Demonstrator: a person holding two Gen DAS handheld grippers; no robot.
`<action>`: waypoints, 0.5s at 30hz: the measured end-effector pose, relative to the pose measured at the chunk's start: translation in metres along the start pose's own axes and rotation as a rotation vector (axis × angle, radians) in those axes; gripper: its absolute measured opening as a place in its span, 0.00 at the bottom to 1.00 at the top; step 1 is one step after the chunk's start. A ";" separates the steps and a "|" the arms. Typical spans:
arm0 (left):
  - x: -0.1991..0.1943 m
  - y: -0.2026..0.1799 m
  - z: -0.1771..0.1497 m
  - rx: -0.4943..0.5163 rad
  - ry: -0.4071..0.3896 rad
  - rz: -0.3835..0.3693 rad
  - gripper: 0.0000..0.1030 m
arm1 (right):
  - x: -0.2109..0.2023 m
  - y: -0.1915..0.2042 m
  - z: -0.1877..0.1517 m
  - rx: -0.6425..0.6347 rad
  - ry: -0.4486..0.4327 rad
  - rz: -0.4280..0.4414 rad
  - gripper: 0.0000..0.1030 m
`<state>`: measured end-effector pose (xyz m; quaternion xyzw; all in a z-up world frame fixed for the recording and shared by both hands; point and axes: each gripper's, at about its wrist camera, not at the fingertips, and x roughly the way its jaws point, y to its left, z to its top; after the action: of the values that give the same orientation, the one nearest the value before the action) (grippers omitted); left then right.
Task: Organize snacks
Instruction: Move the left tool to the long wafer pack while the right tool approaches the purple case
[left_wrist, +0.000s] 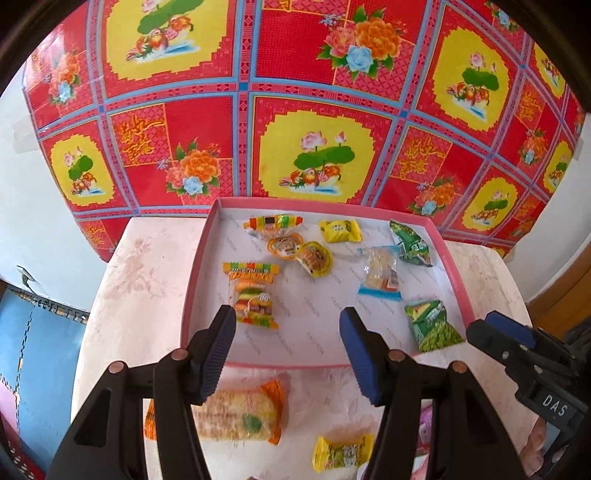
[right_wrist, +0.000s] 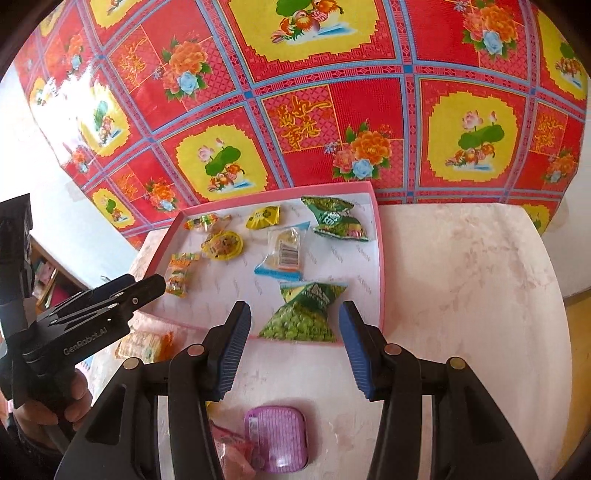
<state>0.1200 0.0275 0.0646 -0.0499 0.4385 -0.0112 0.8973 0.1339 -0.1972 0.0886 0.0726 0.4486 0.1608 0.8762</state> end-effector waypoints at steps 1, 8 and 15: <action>-0.001 0.001 -0.001 -0.003 0.000 0.001 0.60 | 0.000 0.000 -0.001 0.001 0.004 -0.001 0.50; -0.012 0.010 -0.012 -0.019 0.008 0.017 0.60 | 0.001 0.002 -0.014 -0.001 0.034 0.001 0.50; -0.023 0.020 -0.022 -0.023 0.013 0.033 0.60 | -0.001 0.007 -0.022 -0.008 0.059 0.006 0.50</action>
<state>0.0880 0.0467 0.0672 -0.0527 0.4450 0.0083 0.8940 0.1145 -0.1912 0.0782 0.0658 0.4733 0.1669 0.8625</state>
